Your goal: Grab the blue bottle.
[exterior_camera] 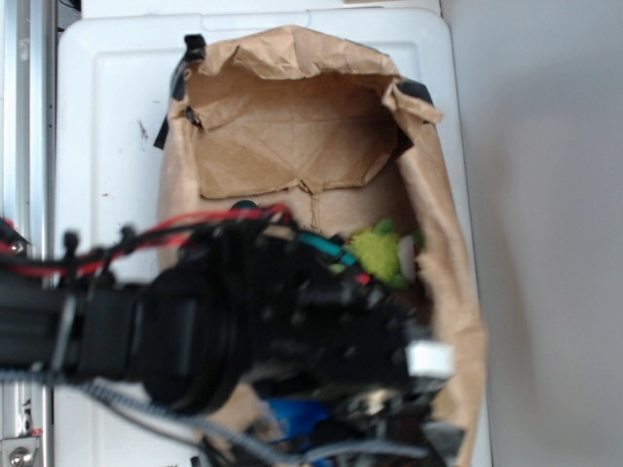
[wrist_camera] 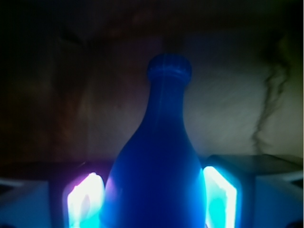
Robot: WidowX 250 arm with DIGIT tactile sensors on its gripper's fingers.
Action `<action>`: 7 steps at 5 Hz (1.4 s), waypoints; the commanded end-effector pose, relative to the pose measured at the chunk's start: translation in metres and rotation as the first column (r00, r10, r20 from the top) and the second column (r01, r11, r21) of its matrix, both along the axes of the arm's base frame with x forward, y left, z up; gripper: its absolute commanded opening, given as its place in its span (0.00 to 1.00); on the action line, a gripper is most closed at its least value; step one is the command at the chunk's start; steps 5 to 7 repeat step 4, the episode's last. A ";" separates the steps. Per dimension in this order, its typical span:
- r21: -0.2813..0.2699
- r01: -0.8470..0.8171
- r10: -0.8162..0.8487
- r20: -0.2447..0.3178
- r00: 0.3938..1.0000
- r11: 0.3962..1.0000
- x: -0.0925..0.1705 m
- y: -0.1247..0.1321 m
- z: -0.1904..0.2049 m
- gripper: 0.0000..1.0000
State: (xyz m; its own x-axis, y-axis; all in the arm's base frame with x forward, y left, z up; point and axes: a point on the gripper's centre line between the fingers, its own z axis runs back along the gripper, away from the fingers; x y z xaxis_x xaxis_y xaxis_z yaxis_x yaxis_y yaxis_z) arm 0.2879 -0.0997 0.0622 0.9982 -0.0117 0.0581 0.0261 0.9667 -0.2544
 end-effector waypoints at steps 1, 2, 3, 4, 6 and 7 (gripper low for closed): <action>0.083 -0.141 0.135 0.067 0.989 0.987 0.027 0.051 0.078 0.00; 0.194 -0.311 0.267 0.224 0.937 0.930 0.018 0.061 0.094 0.00; 0.157 -0.349 0.296 0.285 0.912 0.924 0.010 0.080 0.110 0.00; 0.136 -0.321 0.267 0.309 0.913 0.937 0.004 0.089 0.109 0.00; 0.136 -0.321 0.267 0.309 0.913 0.937 0.004 0.089 0.109 0.00; 0.136 -0.321 0.267 0.309 0.913 0.937 0.004 0.089 0.109 0.00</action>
